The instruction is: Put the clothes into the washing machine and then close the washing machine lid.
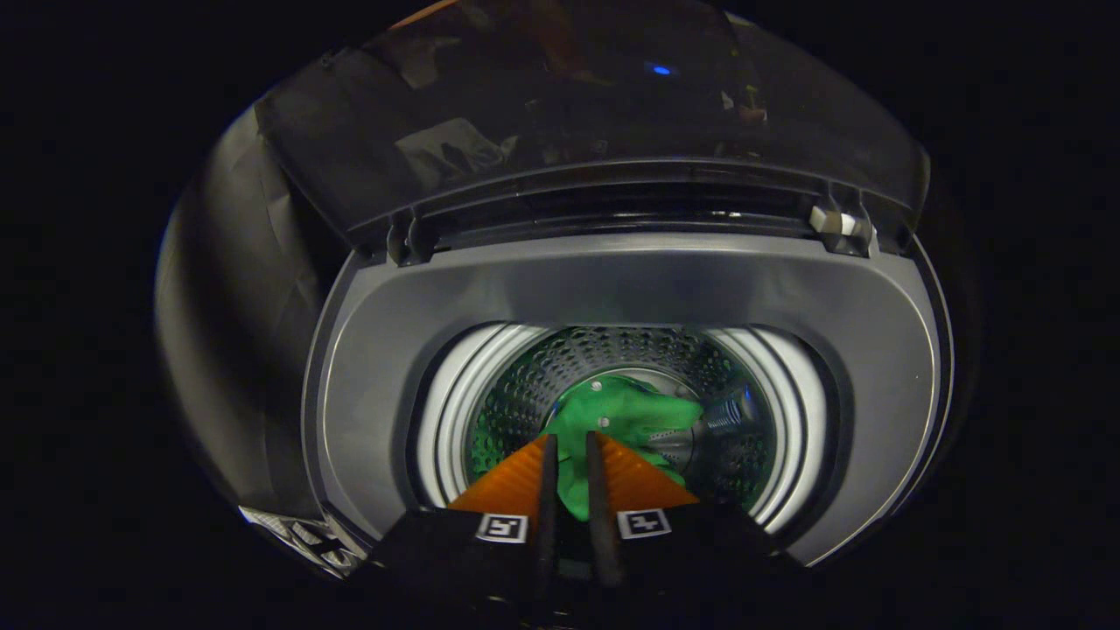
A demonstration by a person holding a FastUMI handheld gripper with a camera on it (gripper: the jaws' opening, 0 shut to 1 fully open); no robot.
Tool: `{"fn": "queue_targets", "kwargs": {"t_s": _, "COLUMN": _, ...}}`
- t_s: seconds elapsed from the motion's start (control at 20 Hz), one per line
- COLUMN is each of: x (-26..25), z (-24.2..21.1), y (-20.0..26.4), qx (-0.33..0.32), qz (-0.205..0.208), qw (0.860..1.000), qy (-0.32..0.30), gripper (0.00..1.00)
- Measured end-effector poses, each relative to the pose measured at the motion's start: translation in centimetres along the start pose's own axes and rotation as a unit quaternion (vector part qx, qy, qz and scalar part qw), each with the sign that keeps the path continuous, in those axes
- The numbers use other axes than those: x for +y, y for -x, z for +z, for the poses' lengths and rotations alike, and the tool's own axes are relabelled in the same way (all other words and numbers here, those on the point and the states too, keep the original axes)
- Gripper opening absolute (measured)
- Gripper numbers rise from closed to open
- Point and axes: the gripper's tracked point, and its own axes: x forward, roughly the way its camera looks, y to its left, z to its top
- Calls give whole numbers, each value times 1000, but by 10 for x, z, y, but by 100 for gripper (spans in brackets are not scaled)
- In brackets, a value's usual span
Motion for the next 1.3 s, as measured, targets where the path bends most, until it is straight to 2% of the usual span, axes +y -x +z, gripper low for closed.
{"fn": "queue_targets", "kwargs": {"t_s": 0.25, "x": 2, "z": 0, "y": 10, "qx": -5, "qz": 6, "qw": 1000, "qy": 10, "gripper": 96}}
{"fn": "queue_targets", "kwargs": {"t_s": 0.5, "x": 2, "z": 10, "y": 24, "qx": -38, "qz": 3, "qw": 999, "qy": 9, "gripper": 97}}
{"fn": "queue_targets", "kwargs": {"t_s": 0.85, "x": 14, "z": 36, "y": 67, "qx": -91, "qz": 18, "qw": 996, "qy": 12, "gripper": 98}}
{"fn": "queue_targets", "kwargs": {"t_s": 1.3, "x": 28, "z": 105, "y": 128, "qx": -202, "qz": 32, "qw": 978, "qy": 42, "gripper": 97}}
